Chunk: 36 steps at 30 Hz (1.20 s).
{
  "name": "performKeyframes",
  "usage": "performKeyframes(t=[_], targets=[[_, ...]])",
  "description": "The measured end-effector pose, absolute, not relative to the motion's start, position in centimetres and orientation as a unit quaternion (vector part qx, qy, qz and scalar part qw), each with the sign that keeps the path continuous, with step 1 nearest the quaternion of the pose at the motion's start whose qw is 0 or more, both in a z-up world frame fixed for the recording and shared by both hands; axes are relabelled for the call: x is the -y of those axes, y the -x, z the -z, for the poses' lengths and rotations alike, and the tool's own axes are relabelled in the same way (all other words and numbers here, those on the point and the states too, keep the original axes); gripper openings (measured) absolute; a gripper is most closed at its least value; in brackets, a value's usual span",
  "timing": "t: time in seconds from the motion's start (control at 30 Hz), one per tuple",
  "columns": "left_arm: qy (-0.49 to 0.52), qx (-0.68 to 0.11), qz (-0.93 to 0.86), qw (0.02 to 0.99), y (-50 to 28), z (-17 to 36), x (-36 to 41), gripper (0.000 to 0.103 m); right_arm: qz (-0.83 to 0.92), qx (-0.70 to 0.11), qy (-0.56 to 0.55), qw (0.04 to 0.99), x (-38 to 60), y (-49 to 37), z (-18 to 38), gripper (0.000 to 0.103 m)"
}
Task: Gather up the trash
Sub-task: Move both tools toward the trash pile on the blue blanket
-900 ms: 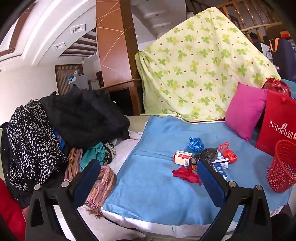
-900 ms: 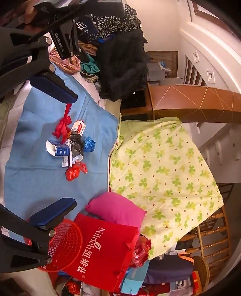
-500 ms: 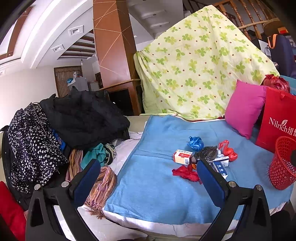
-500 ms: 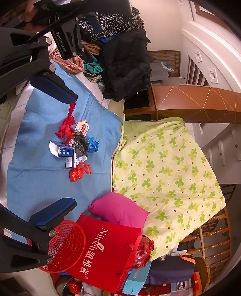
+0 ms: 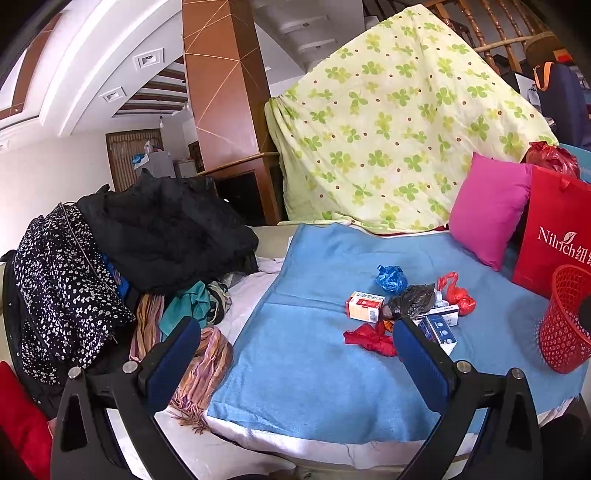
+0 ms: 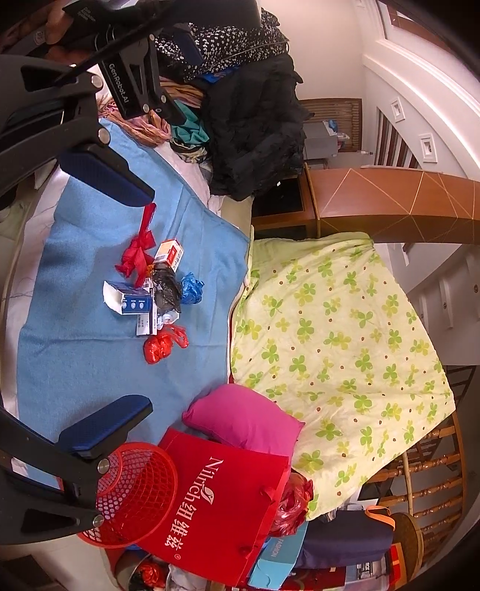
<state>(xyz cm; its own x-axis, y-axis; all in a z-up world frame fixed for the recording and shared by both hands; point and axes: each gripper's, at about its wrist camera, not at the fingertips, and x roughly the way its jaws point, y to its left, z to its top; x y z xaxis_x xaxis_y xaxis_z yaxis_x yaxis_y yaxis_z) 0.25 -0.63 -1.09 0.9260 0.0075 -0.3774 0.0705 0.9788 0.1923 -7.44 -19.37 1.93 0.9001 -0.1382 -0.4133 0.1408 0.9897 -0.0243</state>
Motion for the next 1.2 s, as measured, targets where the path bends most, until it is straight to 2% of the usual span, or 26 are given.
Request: performKeyframes(t=[0.83,1.2], targets=[[-0.067,-0.224,0.015,0.972,-2.8,3.1,0.0,0.103,0.073,-0.237,-0.008,0.969,18.9,4.0,0.8,0.103],[-0.066,-0.299,0.032,0.952,-8.8,9.9,-0.8,0.103,0.071,-0.307,-0.035,0.948,21.4,-2.6,7.3,0.103]])
